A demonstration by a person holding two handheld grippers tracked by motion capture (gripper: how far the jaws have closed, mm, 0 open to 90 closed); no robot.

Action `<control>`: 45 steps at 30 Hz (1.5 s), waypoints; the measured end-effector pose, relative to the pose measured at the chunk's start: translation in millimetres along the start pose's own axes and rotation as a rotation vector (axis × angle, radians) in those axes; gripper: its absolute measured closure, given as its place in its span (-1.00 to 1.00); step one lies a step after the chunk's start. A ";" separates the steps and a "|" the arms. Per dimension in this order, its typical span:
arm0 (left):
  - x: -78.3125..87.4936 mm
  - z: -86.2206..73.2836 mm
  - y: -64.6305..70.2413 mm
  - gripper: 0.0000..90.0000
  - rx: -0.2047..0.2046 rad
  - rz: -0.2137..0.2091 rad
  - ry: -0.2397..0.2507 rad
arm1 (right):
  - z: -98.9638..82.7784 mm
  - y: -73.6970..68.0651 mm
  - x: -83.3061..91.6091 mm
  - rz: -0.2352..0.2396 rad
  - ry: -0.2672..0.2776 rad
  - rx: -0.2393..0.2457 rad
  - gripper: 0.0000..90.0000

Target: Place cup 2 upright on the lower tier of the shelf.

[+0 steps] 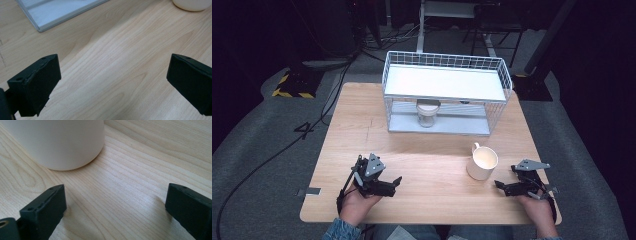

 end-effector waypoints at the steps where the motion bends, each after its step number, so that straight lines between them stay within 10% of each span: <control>1: -0.4 -2.0 -0.8 -1.00 0.001 0.000 -0.003 | 0.3 0.5 0.2 -0.001 0.000 -0.001 -0.90; 23: -23.1 -25.4 -5.4 -1.00 0.011 -0.008 -0.162 | 7.6 0.9 11.5 0.007 0.019 0.002 -0.79; 45: -33.4 -34.2 -10.6 -1.00 0.035 -0.002 -0.192 | 24.2 -13.0 31.8 0.054 0.060 0.032 -0.82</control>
Point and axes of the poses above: each handheld gripper's, and its own axes: x roughly backward along the jaws, z roughly out of its top, y roughly to its right, the point moved 1 cm from there along -x, roughly forward along the jaws, and after that the axes turned 3 degrees about -y, right-handed, at the moved point
